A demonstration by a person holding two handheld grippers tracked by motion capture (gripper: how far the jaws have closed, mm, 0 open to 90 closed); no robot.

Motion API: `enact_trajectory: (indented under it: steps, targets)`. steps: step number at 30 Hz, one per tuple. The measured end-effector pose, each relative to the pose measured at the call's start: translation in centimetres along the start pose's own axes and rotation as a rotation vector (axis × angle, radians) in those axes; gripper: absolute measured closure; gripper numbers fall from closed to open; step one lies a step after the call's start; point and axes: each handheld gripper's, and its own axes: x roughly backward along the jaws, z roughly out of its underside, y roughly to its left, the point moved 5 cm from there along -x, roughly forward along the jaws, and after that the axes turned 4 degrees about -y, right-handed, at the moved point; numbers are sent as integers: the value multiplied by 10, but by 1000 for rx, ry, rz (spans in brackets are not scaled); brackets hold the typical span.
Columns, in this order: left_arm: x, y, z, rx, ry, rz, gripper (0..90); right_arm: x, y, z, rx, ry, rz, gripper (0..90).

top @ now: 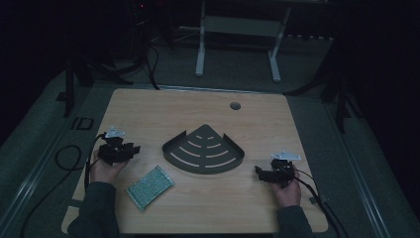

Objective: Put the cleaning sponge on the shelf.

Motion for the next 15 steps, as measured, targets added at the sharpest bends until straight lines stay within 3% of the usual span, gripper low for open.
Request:
enact_trajectory:
  steps: [7, 12, 15]
  targets:
    - [14, -7, 4, 16, 5, 27, 623, 0, 0, 0, 1, 0, 0, 132]
    - [23, -15, 10, 28, 12, 71, 624, 0, 0, 0, 1, 0, 0, 131]
    - [26, -22, 17, 13, 32, 93, 657, 0, 0, 0, 0, 0, 0, 132]
